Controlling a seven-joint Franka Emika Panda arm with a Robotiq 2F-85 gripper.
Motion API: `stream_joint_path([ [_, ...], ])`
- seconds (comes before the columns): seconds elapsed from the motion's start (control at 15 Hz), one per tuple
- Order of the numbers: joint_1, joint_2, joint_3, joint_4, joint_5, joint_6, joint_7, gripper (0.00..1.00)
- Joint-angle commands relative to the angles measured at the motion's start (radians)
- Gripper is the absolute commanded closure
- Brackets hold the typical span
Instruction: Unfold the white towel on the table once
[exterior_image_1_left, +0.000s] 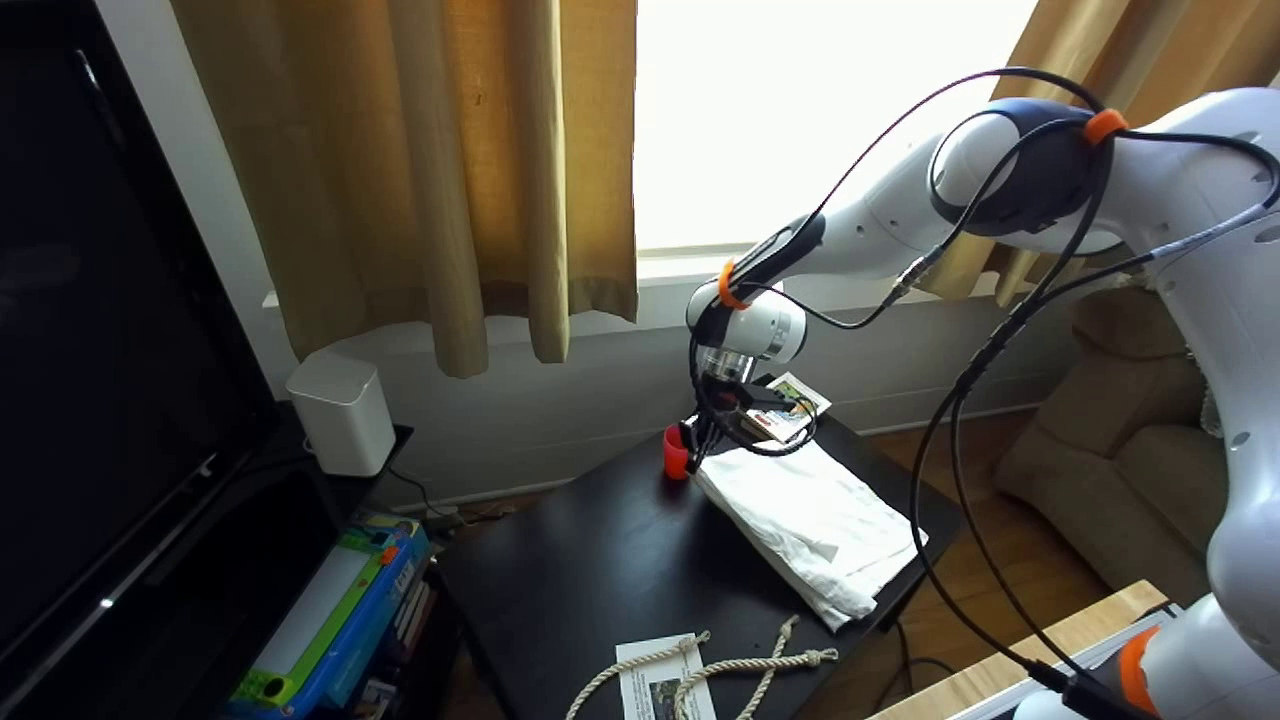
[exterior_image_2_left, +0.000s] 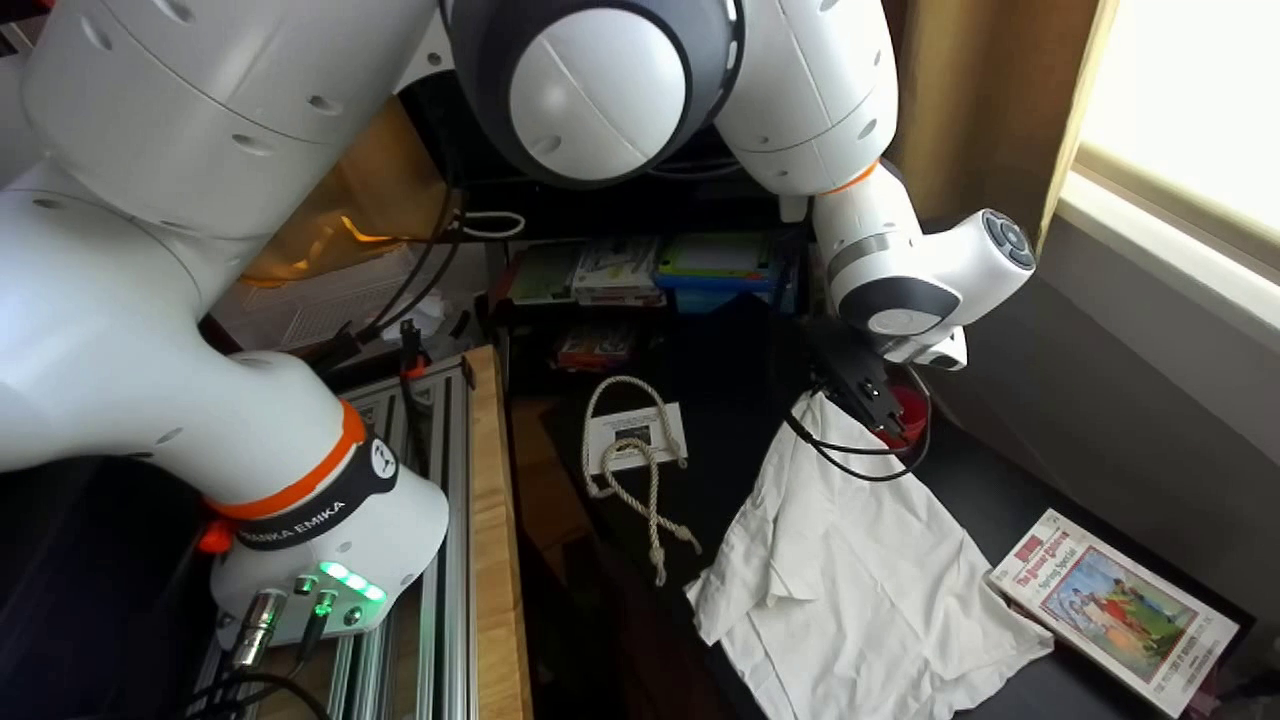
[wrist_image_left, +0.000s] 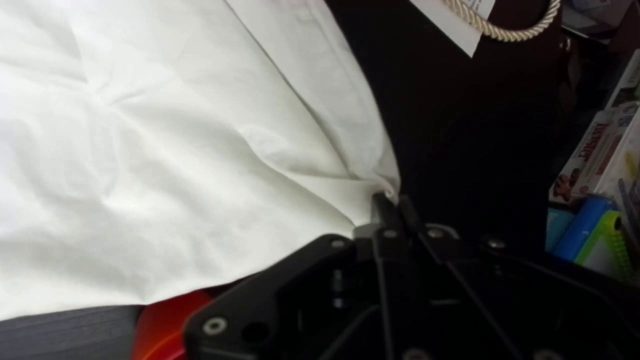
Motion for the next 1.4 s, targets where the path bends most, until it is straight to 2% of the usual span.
stream_joint_path([
  [0.0,0.044,0.076,-0.011,0.059,0.034,0.062,0.111,0.99],
  [0.67,0.077,0.181,0.021,0.154,0.119,0.210,0.351,0.99],
  [1.0,0.102,0.205,0.013,0.188,0.148,0.244,0.463,0.99],
  [1.33,0.109,0.219,0.017,0.207,0.164,0.258,0.515,0.99],
])
